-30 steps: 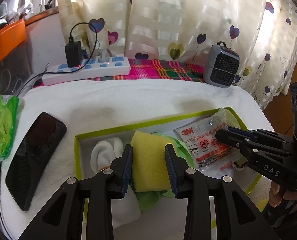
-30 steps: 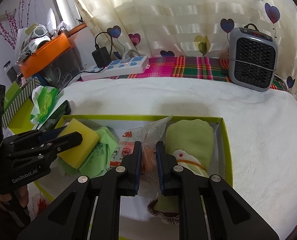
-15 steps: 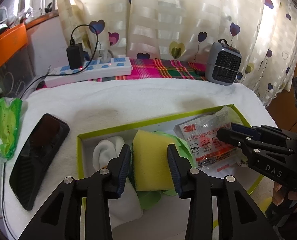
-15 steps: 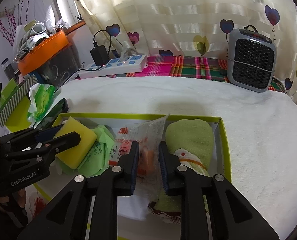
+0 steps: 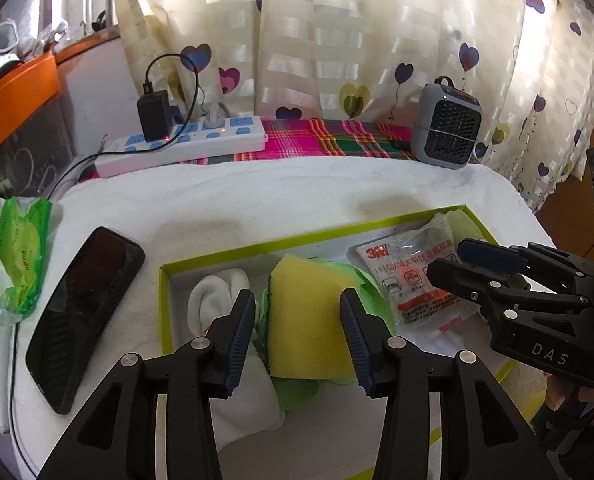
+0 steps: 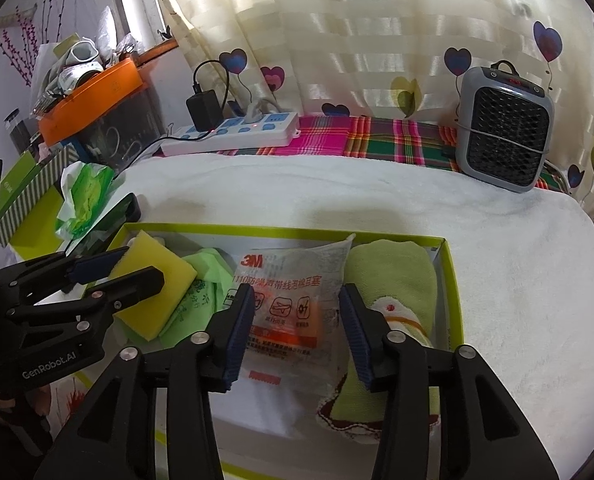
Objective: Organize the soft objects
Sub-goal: 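Lower the sponge and packet into the box and open both tools, then withdraw both tools from the box toward the red tassel and remaining items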
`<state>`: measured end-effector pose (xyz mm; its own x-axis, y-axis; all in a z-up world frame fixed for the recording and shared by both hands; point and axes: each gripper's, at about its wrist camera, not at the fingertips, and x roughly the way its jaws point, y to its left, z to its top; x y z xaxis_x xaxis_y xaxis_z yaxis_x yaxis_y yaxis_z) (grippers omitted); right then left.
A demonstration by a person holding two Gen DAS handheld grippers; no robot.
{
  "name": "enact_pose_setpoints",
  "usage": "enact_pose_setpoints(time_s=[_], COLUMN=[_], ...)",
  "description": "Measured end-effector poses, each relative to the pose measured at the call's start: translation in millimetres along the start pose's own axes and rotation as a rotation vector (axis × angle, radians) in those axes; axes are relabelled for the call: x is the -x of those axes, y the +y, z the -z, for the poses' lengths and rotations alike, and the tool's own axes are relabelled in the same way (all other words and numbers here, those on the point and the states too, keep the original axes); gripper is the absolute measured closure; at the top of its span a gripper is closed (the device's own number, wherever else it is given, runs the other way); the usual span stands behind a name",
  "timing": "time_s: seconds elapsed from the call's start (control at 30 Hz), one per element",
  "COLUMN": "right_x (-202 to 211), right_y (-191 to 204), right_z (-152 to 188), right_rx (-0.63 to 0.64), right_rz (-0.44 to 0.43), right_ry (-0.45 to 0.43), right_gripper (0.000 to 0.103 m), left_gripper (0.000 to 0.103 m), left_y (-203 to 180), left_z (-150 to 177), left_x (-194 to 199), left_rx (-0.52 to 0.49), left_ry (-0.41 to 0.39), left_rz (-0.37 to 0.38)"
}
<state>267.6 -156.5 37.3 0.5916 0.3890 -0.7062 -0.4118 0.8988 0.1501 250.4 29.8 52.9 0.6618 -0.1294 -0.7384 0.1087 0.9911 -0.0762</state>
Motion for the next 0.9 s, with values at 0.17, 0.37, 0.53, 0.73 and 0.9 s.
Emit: enact_pose_setpoints(time_s=[0.17,0.37,0.53,0.73,0.9], right_x=[5,15,25,38,49], right_y=[1,3,6,6,6], right_z=[2,5,7,10,14], right_rx=[-0.003,-0.004,-0.005,-0.013,-0.026], right_rz=[0.001,0.002,0.006,0.006,0.001], right_ry=[-0.009,-0.021,-0.036,-0.055,-0.07], right_gripper=[0.051,0.051,0.051,0.05,0.05], left_gripper=[0.059,0.057,0.056,0.056,0.056], left_y=[-1,-6,-10,-11,-11], left_z=[2,8,12,16,21], left_x=[5,20,33,46,56], left_rx=[-0.008,-0.023,-0.032,-0.019,-0.017], left_ry=[-0.001,-0.024,-0.043,-0.055,-0.064], left_rz=[-0.01,-0.029,-0.038,-0.033,-0.027])
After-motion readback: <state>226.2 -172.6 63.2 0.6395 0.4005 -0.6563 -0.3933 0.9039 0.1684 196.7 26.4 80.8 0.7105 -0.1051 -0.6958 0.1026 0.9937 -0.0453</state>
